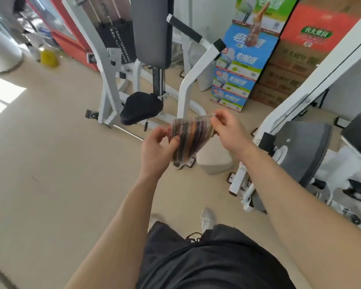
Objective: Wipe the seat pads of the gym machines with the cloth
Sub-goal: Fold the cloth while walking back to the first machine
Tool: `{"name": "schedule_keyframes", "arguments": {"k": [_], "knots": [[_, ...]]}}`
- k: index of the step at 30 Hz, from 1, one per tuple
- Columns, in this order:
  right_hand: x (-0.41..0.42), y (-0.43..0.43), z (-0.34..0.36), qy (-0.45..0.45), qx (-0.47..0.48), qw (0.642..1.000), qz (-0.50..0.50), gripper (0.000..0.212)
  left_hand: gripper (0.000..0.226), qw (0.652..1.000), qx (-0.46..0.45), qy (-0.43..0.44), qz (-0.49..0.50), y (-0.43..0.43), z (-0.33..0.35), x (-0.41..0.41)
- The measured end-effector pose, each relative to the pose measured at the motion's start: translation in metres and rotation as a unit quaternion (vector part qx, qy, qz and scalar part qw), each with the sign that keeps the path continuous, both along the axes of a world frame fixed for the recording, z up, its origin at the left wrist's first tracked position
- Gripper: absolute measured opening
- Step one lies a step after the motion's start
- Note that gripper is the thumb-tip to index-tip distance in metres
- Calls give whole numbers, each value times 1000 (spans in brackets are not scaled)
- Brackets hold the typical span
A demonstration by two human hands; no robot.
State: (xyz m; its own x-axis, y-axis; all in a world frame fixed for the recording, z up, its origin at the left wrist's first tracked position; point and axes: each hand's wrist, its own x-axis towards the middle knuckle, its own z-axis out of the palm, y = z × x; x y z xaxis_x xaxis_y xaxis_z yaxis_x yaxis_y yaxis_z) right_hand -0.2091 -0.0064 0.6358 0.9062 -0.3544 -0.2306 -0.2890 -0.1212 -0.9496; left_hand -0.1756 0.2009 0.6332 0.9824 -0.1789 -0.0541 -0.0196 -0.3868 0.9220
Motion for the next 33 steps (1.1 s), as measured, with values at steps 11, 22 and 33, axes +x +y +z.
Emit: {"name": "schedule_keyframes", "arguments": {"k": [11, 22, 33], "knots": [[91, 21, 24, -20, 43, 979, -198, 18, 27, 992, -6, 95, -83, -19, 29, 130], [93, 15, -5, 74, 304, 859, -405, 35, 55, 958, -34, 192, -212, -21, 15, 178], [63, -2, -18, 104, -61, 993, -22, 50, 31, 919, -26, 305, -247, -95, 15, 169]]}}
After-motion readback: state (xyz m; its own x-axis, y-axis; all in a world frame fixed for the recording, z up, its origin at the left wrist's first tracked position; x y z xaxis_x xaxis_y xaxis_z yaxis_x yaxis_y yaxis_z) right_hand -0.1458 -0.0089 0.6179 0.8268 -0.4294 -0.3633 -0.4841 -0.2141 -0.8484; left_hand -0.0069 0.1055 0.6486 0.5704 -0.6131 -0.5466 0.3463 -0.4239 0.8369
